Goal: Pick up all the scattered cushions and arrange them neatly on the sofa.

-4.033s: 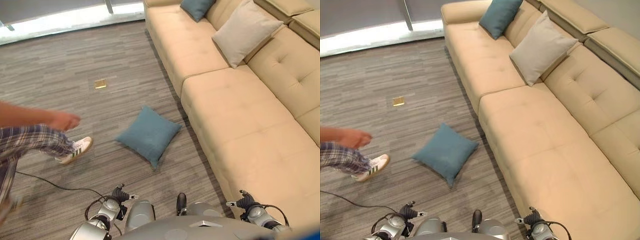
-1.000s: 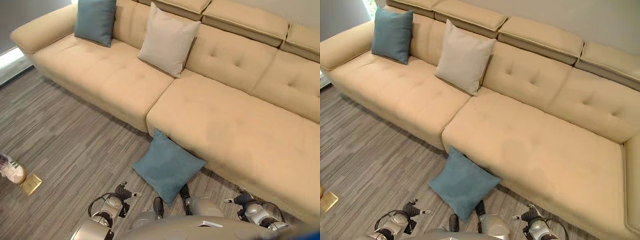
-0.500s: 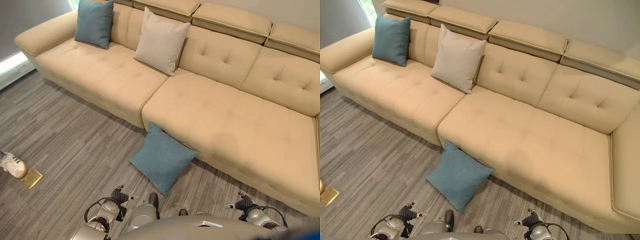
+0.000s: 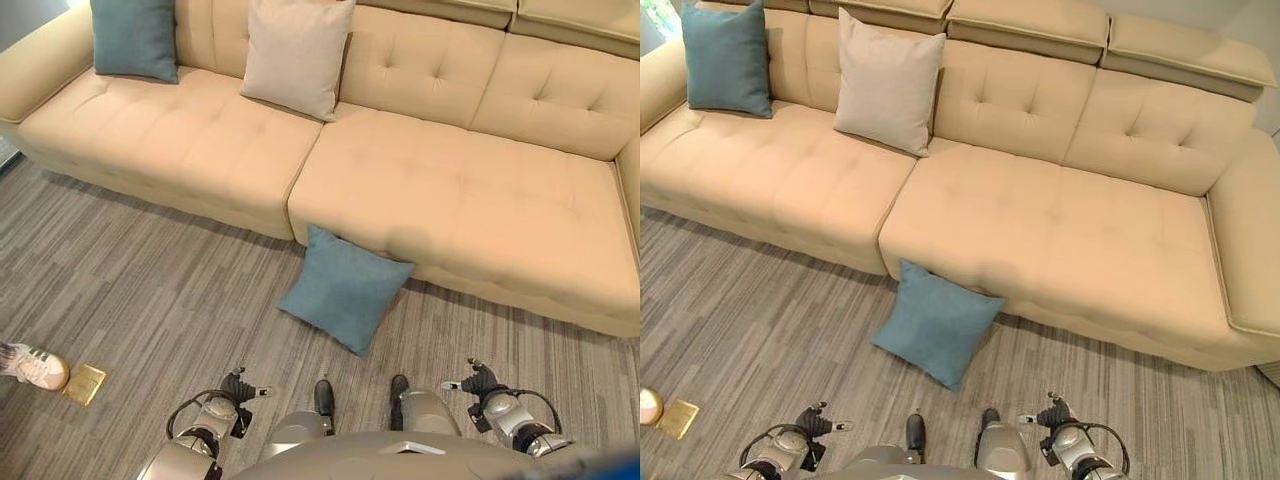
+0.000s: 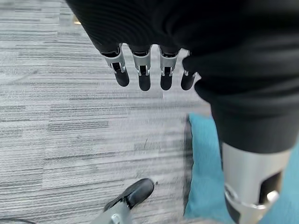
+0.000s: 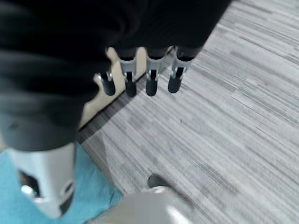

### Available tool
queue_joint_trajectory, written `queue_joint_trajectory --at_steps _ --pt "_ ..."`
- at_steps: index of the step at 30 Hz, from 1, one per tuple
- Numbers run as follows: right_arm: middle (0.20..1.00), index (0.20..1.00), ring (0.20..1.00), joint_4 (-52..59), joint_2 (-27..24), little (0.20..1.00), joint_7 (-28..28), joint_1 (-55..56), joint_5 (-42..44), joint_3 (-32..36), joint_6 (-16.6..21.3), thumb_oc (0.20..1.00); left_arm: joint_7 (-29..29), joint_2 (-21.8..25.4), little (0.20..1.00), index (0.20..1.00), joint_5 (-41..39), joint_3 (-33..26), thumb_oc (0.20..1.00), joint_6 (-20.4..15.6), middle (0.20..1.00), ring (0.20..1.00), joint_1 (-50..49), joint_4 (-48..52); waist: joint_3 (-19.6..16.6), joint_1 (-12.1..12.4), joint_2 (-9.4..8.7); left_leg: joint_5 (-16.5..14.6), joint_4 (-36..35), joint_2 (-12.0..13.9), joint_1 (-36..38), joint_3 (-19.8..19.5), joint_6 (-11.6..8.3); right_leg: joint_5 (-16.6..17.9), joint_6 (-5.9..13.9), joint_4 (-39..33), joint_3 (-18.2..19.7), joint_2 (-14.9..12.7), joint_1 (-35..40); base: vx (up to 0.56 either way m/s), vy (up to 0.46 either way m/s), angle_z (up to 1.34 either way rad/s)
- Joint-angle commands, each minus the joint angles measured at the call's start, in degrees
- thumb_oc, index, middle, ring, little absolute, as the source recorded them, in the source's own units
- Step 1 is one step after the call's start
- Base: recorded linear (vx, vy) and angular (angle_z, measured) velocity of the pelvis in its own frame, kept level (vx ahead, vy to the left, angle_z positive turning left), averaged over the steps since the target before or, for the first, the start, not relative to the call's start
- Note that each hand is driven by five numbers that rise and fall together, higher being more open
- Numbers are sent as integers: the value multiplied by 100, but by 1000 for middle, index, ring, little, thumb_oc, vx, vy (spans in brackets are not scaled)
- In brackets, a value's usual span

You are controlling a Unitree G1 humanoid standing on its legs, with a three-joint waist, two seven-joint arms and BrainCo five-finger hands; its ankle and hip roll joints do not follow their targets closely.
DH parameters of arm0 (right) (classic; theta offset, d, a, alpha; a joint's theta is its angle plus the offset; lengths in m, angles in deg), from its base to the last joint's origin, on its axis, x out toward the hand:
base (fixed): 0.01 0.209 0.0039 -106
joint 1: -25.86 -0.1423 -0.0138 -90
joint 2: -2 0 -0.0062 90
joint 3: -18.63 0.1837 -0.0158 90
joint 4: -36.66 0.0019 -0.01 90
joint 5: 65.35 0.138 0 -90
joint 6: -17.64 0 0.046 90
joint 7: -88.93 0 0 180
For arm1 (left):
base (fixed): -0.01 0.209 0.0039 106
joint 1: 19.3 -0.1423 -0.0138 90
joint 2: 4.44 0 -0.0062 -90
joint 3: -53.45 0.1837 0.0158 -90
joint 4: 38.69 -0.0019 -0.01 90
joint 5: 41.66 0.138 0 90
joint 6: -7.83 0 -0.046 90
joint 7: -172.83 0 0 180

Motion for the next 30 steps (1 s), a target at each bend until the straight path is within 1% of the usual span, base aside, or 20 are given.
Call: queue_joint_trajectory --at_steps 1,2,4,6,7,8,10,11,12,13,14,16,17,19,20,22,23,24,29,30 --pt "1000 1000 1000 -215 -219 1000 108 -98 90 -201 48 1000 -40 47 1000 1000 124 172 1000 -87 1000 1000 30 -106 -396 127 -227 -514 492 -30 -324 -261 -379 368 174 -1258 -129 -321 516 128 -9 10" --pt "1000 1000 1000 -221 -253 1000 118 -80 114 -163 22 1000 -36 49 1000 1000 114 144 1000 -80 1000 1000 28 -91 -418 110 -240 -508 502 -62 -316 -314 -355 444 188 -1195 181 -128 416 100 -9 7" --pt "1000 1000 1000 -235 -249 1000 135 -79 163 -143 51 1000 -37 25 1000 1000 104 180 1000 -98 1000 1000 46 -92 -440 75 -245 -533 472 -76 -296 -300 -362 439 185 -1337 131 -114 485 105 -60 12" --pt "1000 1000 1000 -251 -258 1000 122 -30 196 -96 47 1000 -18 -7 1000 1000 128 200 1000 -94 1000 1000 35 -109 -489 13 -247 -596 547 -108 -293 -350 -392 458 152 -1498 259 -95 578 135 -68 26" --pt "1000 1000 1000 -298 -303 1000 120 44 300 -1 47 1000 17 -35 1000 1000 216 293 1000 -67 1000 1000 85 -119 -426 -81 -338 -775 1381 -182 -555 -363 -548 513 59 -1728 560 -87 760 94 -65 54" --pt "1000 1000 1000 -298 -303 1000 120 44 300 -1 47 1000 17 -34 1000 1000 216 294 1000 -66 1000 1000 85 -118 -426 -83 -335 -790 1410 -179 -570 -364 -548 515 58 -1732 557 -85 761 58 -63 100" --pt "1000 1000 1000 -262 -359 1000 139 -29 423 43 70 1000 -13 -116 1000 1000 92 268 1000 -70 1000 1000 105 -74 -309 -43 -390 -766 2236 -155 -1043 -421 -616 543 -12 -1855 625 -130 867 1 11 77" --pt "1000 1000 1000 -262 -360 1000 139 -29 423 43 70 1000 -13 -117 1000 1000 91 268 1000 -70 1000 1000 106 -74 -312 -45 -386 -775 2253 -153 -1055 -423 -616 543 -12 -1855 623 -127 863 67 73 -9" --pt "1000 1000 1000 -270 -385 1000 150 -32 377 18 40 1000 -41 -122 1000 1000 53 253 1000 -24 1000 1000 88 -91 -343 5 -417 -829 1964 100 -1139 -453 -578 478 31 -1897 647 -190 925 113 94 -29" --pt "1000 1000 1000 -276 -387 1000 159 -36 349 2 34 1000 -54 -128 1000 1000 44 253 1000 -29 1000 1000 81 -104 -363 44 -424 -771 1784 197 -1141 -541 -579 449 64 -1910 652 -211 935 180 201 -13" --pt "1000 1000 1000 -295 -414 1000 176 -51 335 16 11 1000 -81 -149 1000 1000 2 288 1000 -37 1000 1000 95 -115 -361 66 -413 -483 1580 412 -1350 -781 -667 351 104 -1889 668 -276 946 153 214 -11" --pt "1000 1000 1000 -312 -401 1000 131 -57 317 57 8 1000 -62 -183 1000 1000 -17 285 1000 -39 1000 1000 103 -148 -448 85 -295 -393 1119 541 -1167 -961 -729 282 153 -1931 697 -356 1008 234 350 -43" --pt "1000 1000 1000 -317 -386 1000 123 -62 269 44 4 1000 -46 -161 1000 1000 48 304 1000 -59 1000 1000 108 -134 -448 66 -277 -408 1127 444 -1132 -893 -709 384 237 -1866 729 -501 928 209 404 -69" --pt "1000 1000 1000 -309 -359 1000 121 -83 252 37 -1 1000 -46 -131 1000 1000 91 327 1000 -68 1000 1000 126 -136 -436 66 -280 -442 1104 397 -1096 -835 -679 432 293 -1807 772 -562 866 53 264 -68" --pt "1000 1000 1000 -289 -323 1000 116 -128 232 5 -15 1000 -60 -80 1000 1000 89 307 1000 -78 1000 1000 163 -101 -371 84 -261 -510 1101 325 -1065 -710 -590 547 385 -1568 817 -680 641 -20 256 -67" --pt "1000 1000 1000 -263 -317 1000 132 -193 223 -13 -22 1000 -78 -41 1000 1000 58 287 1000 -81 1000 1000 208 -75 -311 109 -249 -530 1093 316 -1048 -603 -547 616 434 -1358 808 -748 472 -52 264 -92" --pt "1000 1000 1000 -175 -284 1000 177 -291 206 -72 0 1000 -128 97 1000 1000 1 231 1000 -85 1000 1000 260 -36 -180 148 -187 -533 1037 323 -979 -415 -456 683 412 -893 537 -801 76 -52 255 -103" --pt "1000 1000 1000 -176 -293 1000 192 -293 192 -94 12 1000 -137 127 1000 1000 -17 202 1000 -91 1000 1000 246 -33 -180 163 -190 -529 1006 295 -923 -364 -428 663 351 -887 371 -753 44 -24 283 -117" --pt "1000 1000 1000 -238 -338 1000 215 -261 196 -160 53 1000 -141 157 1000 1000 -87 59 1000 -118 1000 1000 113 -86 -274 239 -222 -549 799 80 -695 -268 -354 429 163 -1203 -202 -326 210 74 68 -37" --pt "1000 1000 1000 -276 -372 1000 226 -225 183 -161 50 1000 -127 155 1000 1000 -64 26 1000 -105 1000 1000 73 -124 -306 224 -255 -548 776 26 -633 -336 -358 387 116 -1337 -64 -200 311 119 -46 -9"
